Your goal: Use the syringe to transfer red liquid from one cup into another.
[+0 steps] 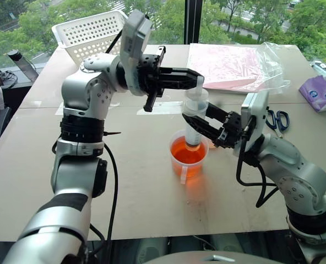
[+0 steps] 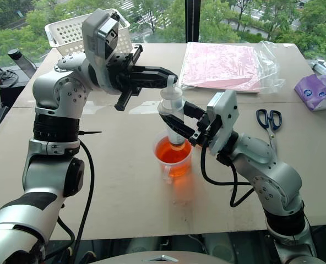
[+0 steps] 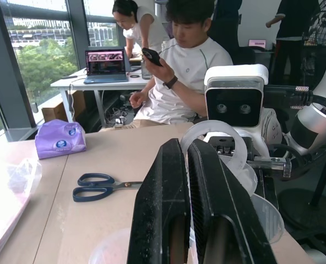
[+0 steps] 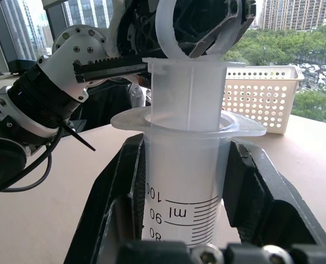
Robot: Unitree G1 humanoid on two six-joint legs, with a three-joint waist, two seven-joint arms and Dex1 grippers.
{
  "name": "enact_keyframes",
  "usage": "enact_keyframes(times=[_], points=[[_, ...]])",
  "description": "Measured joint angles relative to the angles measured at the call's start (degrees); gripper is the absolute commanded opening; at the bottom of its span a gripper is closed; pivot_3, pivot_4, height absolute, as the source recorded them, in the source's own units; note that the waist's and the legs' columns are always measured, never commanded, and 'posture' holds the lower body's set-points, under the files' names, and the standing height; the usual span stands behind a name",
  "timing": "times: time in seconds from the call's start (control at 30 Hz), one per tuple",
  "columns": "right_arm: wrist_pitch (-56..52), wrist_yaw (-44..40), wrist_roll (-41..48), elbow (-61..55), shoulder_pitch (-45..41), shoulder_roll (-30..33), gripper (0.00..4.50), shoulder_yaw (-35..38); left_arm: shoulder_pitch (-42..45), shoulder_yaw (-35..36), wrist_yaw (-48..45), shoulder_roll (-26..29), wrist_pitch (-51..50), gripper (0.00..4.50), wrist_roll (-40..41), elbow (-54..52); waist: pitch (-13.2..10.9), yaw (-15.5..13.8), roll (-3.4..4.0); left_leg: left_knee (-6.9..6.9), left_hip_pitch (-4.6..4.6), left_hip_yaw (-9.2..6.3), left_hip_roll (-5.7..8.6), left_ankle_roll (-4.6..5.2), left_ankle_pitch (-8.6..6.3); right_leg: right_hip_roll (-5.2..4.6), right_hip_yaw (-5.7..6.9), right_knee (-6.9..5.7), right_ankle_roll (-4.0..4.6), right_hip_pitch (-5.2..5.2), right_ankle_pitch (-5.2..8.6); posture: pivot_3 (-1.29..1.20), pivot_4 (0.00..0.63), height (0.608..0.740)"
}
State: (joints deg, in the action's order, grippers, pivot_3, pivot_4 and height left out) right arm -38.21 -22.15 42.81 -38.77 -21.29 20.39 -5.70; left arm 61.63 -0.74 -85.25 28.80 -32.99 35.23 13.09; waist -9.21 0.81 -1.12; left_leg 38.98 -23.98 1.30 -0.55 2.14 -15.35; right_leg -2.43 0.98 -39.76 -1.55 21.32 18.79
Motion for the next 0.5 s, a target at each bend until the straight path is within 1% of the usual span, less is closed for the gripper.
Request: enact_keyframes(times=[0.5], points=[[-0.38,-0.01,0.25,0.00,0.02,0.03,1.49,0.16,0.00,0.14,0.29,-0.15,-0.16,0.09,0.35,0.00,0.00,0.01,0.00,0.00,0.00,0.00,0.00,0.00,0.00,0.00,0.00,0.00,0.00,0.00,0.00,0.00,0.150,0.740]])
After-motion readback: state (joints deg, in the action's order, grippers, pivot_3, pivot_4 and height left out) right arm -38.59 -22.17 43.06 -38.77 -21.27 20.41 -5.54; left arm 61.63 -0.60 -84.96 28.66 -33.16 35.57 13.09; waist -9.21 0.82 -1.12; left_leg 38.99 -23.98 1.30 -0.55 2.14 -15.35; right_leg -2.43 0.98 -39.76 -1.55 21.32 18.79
